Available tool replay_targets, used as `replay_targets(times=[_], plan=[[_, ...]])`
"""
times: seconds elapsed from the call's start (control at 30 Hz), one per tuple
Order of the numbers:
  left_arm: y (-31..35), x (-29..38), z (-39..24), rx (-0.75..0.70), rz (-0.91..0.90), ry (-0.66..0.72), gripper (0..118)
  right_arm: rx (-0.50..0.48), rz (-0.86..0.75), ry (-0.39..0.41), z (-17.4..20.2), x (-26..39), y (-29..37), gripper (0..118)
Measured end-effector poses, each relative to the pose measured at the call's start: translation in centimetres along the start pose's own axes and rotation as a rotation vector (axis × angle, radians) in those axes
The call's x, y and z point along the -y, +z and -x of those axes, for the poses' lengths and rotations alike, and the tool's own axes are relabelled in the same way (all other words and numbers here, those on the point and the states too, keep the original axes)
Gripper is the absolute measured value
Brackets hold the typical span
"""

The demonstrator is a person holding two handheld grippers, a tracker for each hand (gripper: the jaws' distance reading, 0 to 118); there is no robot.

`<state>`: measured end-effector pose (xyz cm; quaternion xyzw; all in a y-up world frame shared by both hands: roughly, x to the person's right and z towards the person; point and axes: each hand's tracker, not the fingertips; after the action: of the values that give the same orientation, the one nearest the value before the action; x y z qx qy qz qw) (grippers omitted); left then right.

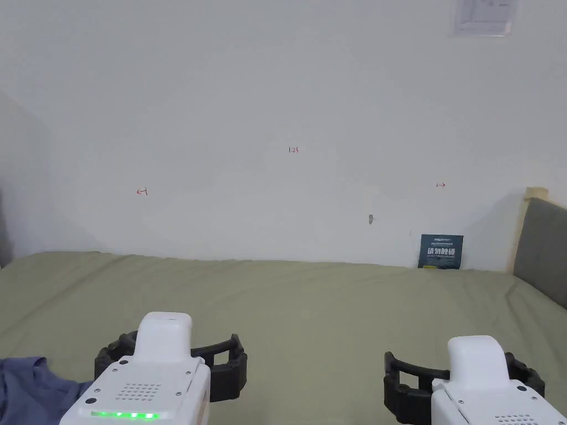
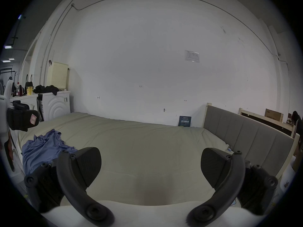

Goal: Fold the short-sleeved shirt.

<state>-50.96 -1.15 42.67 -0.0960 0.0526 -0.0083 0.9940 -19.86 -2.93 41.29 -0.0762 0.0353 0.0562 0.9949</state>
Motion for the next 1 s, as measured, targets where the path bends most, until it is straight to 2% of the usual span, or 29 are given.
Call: replay_targets(times=[0.03, 0.07, 0.1, 0.13, 0.17, 0.2, 0.23, 0.27, 0.3, 0.43, 0.77, 0.9, 1.0], plan=[[0.0, 0.0, 0.0, 0.003, 0.000, 0.000, 109, 0.000, 0.004, -0.004, 0.0, 0.0, 0.0, 118], [0.1, 0.0, 0.1, 0.013, -0.004, 0.003, 91, -0.004, 0.010, -0.012, -0.1, -0.1, 0.1, 118], [0.1, 0.0, 0.1, 0.019, -0.005, 0.008, 69, -0.025, 0.007, -0.035, -0.3, -0.1, 0.3, 114], [0.1, 0.0, 0.2, 0.040, -0.004, 0.015, 40, -0.038, 0.005, -0.053, -0.4, -0.1, 0.4, 95], [0.1, -0.1, 0.2, 0.040, 0.007, 0.023, 9, -0.025, -0.003, -0.060, -0.4, -0.1, 0.5, 33], [0.0, 0.0, 0.1, 0.028, 0.004, 0.022, 8, 0.011, -0.011, -0.062, -0.3, 0.0, 0.4, 1], [0.0, 0.1, 0.0, 0.027, 0.006, 0.016, 8, 0.082, -0.035, -0.065, -0.5, 0.0, 0.6, 1], [-0.1, 0.1, -0.1, 0.035, 0.017, -0.001, 8, 0.025, -0.017, -0.072, -0.6, -0.1, 0.4, 1], [-0.1, 0.1, -0.2, 0.034, 0.014, -0.001, 8, 0.011, -0.004, -0.083, -0.8, -0.3, 0.4, 1], [-0.1, 0.2, -0.4, 0.032, 0.010, -0.011, 8, 0.037, 0.002, -0.048, -0.7, -0.3, 0.0, 1], [-0.2, 0.3, 0.1, 0.029, 0.019, 0.000, 8, 0.043, 0.019, -0.060, -0.4, -0.1, -0.2, 1], [0.5, 0.1, 2.0, -0.004, 0.017, 0.008, 8, 0.004, 0.021, -0.062, 1.4, -0.2, -0.9, 1], [1.4, 0.2, 4.8, -0.077, 0.021, -0.004, 8, -0.063, 0.019, -0.053, 4.1, -0.4, -1.6, 1]])
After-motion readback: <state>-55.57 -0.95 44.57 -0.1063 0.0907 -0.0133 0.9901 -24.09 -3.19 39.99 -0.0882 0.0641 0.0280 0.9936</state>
